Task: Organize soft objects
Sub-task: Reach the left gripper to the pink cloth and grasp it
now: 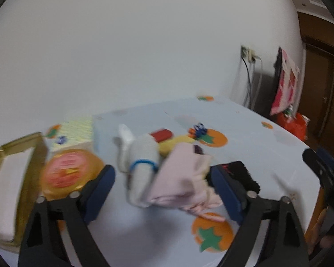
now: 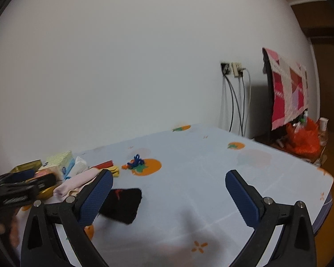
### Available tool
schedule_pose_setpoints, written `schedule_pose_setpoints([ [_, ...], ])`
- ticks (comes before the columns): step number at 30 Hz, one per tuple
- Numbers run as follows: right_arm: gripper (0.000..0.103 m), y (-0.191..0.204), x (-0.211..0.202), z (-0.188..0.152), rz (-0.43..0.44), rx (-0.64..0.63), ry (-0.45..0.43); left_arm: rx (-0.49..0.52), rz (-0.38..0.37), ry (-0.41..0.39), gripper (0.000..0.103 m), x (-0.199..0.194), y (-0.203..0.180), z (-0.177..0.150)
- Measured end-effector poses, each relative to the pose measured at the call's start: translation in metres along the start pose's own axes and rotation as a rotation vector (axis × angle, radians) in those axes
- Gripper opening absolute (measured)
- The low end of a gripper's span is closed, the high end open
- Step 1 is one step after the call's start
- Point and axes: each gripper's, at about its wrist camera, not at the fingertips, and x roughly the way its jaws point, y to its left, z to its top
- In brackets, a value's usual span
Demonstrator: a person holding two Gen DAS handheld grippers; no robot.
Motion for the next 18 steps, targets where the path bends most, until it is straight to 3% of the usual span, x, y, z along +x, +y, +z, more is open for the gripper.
schedule_pose_setpoints([
  [2, 0.102, -0.003, 0.0, -0.002, 0.016, 0.009, 0.012, 0.019, -0.035, 0.072, 0.068, 0.021, -0.005, 0.005],
  [4, 0.102, -0.004, -0.001, -0.004, 0.02, 0.009, 0.012, 0.03, -0.054, 0.127, 0.061, 0.039, -0.01, 0.005],
  [5, 0.102, -0.005, -0.001, -0.004, 0.022, 0.008, 0.014, 0.03, -0.062, 0.151, 0.052, 0.046, -0.012, 0.004],
  [7, 0.102, -0.007, -0.002, -0.005, 0.03, 0.011, 0.017, 0.017, -0.074, 0.193, 0.049, 0.059, -0.013, 0.003],
  [10, 0.102, -0.011, 0.0, -0.006, 0.036, 0.023, 0.026, 0.002, -0.121, 0.187, 0.026, 0.065, -0.013, 0.001],
  [13, 0.102, -0.014, 0.005, -0.008, 0.052, 0.032, 0.052, -0.03, -0.157, 0.146, 0.016, 0.056, -0.006, 0.001],
  [18, 0.101, -0.015, 0.012, -0.006, 0.115, 0.056, 0.097, -0.085, -0.165, 0.036, 0.014, 0.028, 0.012, 0.002],
])
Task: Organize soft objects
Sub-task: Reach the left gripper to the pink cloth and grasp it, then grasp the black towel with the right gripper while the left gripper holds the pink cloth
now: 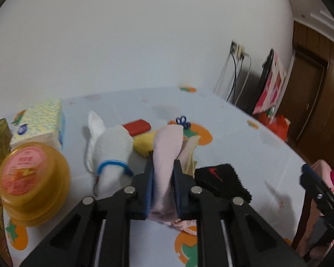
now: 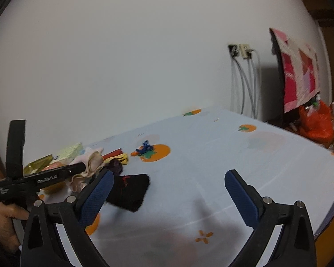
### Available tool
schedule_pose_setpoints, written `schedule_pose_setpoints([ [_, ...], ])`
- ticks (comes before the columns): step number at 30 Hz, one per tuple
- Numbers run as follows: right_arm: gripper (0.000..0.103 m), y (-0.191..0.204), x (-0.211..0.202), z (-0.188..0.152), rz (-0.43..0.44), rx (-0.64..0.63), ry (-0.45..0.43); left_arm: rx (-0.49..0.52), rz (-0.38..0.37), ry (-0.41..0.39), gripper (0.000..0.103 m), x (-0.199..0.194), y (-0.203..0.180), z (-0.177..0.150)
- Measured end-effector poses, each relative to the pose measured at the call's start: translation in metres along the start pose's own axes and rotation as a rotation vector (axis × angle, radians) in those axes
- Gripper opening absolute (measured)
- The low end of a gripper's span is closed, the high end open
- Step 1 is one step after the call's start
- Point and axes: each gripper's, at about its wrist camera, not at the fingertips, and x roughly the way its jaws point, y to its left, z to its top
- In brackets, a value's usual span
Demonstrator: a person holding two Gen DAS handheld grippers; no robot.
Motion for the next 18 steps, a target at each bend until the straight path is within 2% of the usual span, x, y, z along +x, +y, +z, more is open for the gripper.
schedule_pose_setpoints([
  [4, 0.102, 0.006, 0.019, 0.005, 0.114, 0.037, 0.113, -0.046, -0.011, -0.08, 0.014, -0.034, 0.014, 0.0],
  [9, 0.102, 0.023, 0.058, 0.006, 0.209, 0.078, 0.293, -0.011, 0.062, -0.148, 0.014, -0.07, 0.023, 0.002],
  [12, 0.102, 0.028, 0.087, 0.006, 0.157, 0.112, 0.366, -0.011, 0.094, -0.169, 0.014, -0.082, 0.032, 0.002],
  [16, 0.102, 0.031, 0.121, 0.001, 0.148, 0.185, 0.492, -0.023, 0.126, -0.176, 0.014, -0.091, 0.046, -0.005],
  [18, 0.102, 0.042, 0.124, 0.001, 0.101, 0.131, 0.486, -0.044, 0.121, -0.172, 0.014, -0.095, 0.055, -0.008],
])
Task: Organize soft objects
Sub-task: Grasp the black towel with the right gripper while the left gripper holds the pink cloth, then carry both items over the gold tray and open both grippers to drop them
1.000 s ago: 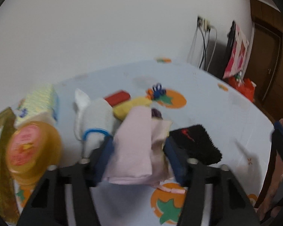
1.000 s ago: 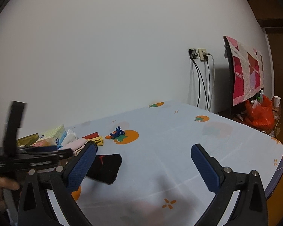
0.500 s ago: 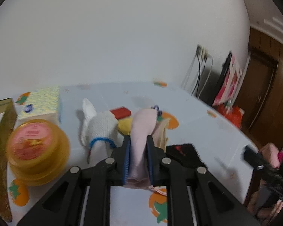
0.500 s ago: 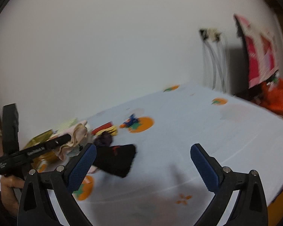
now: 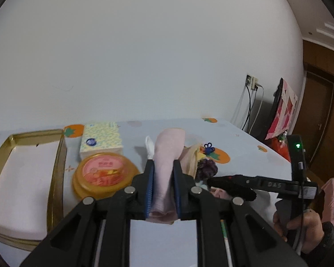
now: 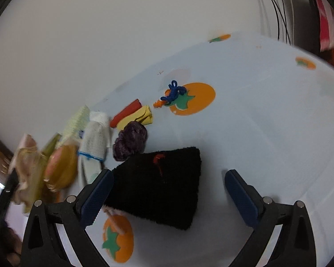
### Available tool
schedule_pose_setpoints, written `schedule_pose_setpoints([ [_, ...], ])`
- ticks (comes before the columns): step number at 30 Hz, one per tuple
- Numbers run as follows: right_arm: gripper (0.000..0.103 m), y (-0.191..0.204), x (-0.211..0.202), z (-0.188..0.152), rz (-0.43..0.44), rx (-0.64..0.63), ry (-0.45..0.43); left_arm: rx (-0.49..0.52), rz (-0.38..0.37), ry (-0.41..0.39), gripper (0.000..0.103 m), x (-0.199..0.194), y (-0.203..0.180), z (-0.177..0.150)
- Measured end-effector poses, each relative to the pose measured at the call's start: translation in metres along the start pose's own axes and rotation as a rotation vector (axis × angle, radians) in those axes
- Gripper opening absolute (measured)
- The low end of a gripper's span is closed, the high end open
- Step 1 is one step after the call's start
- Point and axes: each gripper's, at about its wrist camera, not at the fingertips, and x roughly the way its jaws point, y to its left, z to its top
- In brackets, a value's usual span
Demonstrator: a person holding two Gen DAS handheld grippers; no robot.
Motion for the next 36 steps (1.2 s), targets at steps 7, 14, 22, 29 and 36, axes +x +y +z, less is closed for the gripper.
schedule_pose_setpoints([
  [7, 0.02, 0.009, 0.003, -0.001, -0.049, -0.056, 0.052, -0.045, 0.008, -0.015, 0.014, -0.012, 0.021, -0.006],
  [14, 0.014, 0.004, -0.042, 0.003, -0.005, -0.03, -0.132, -0.075, 0.019, -0.032, 0.014, -0.02, 0.038, -0.009],
  [22, 0.013, 0.049, -0.099, 0.015, 0.029, -0.122, -0.343, -0.069, 0.067, -0.067, 0.014, -0.034, 0.053, -0.007],
  [29, 0.013, 0.129, -0.114, 0.013, 0.173, -0.257, -0.421, -0.067, 0.158, -0.115, 0.014, -0.053, 0.079, -0.002],
  [36, 0.014, 0.21, -0.075, 0.013, 0.331, -0.328, -0.395, -0.079, 0.274, -0.147, 0.014, -0.076, 0.124, 0.008],
])
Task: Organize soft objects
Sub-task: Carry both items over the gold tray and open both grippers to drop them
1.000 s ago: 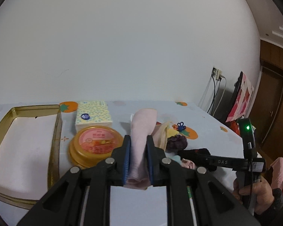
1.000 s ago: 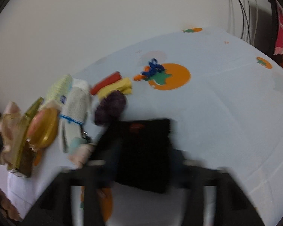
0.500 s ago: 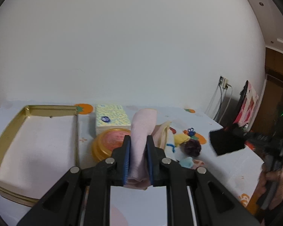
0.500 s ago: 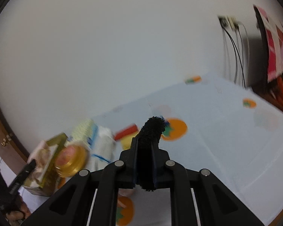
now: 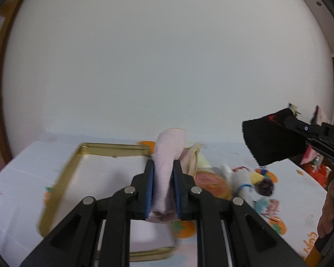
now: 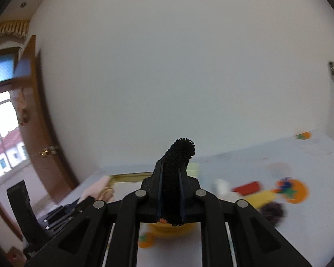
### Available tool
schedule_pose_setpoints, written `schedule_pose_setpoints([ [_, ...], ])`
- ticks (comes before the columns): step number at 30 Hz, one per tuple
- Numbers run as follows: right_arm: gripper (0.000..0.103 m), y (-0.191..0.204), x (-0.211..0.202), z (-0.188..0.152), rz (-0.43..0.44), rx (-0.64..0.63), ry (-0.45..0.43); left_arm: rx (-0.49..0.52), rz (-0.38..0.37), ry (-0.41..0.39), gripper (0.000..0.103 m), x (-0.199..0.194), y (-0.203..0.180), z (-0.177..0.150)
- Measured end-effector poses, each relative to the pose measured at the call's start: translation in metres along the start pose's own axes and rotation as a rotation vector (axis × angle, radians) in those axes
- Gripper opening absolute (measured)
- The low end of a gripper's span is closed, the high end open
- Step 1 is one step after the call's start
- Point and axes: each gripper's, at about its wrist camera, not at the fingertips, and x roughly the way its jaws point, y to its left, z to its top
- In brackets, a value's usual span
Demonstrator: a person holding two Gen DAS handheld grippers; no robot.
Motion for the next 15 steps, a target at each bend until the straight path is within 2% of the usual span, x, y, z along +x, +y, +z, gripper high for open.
schedule_pose_setpoints([
  [3, 0.014, 0.017, 0.03, 0.001, 0.057, 0.033, 0.006, -0.018, 0.059, -0.003, 0.014, 0.002, 0.024, 0.008],
  [7, 0.014, 0.04, 0.069, -0.006, 0.115, 0.059, 0.023, -0.038, 0.103, -0.001, 0.014, 0.007, 0.047, 0.014],
  [15, 0.014, 0.067, 0.111, -0.016, 0.171, 0.078, 0.042, -0.051, 0.143, 0.008, 0.014, 0.028, 0.071, 0.023],
])
